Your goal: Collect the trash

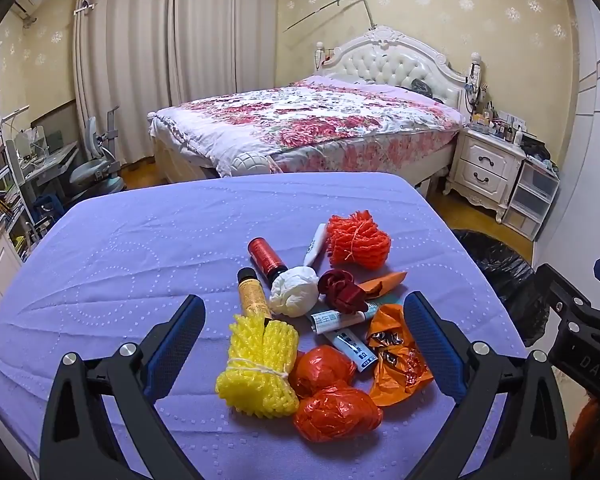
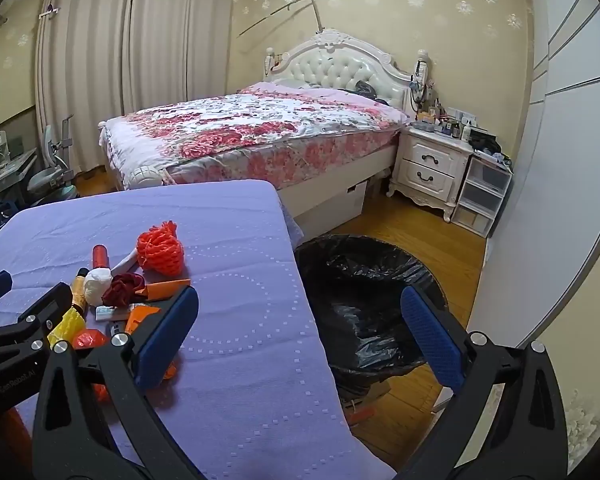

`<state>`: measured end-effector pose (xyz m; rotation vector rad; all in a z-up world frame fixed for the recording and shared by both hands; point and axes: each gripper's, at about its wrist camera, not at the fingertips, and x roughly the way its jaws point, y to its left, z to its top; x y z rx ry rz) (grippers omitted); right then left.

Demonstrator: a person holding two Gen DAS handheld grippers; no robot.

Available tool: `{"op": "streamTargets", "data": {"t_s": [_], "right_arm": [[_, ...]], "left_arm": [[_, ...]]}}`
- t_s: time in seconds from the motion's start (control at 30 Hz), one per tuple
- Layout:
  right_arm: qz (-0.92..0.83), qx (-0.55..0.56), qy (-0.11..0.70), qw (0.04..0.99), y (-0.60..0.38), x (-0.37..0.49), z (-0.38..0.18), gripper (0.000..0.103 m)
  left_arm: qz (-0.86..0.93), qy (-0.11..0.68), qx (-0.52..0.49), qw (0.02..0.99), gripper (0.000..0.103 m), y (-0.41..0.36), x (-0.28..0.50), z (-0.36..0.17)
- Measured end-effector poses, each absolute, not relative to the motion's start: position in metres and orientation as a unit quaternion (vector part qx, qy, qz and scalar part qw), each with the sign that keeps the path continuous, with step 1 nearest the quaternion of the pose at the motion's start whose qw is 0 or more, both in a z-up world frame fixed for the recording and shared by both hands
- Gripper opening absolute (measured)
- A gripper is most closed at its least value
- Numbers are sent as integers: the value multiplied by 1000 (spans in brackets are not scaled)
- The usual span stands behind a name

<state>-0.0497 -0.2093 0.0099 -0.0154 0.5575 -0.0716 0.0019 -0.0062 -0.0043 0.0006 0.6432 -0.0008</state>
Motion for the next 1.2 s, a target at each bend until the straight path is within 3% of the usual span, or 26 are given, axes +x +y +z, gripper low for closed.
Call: {"op": "streamTargets", "data": {"t_s": [1.2], "right_arm": [[-44, -3, 279, 959, -234, -58, 15, 99]], "left_arm": [[1, 319, 4, 948, 97, -7, 7, -8]]}}
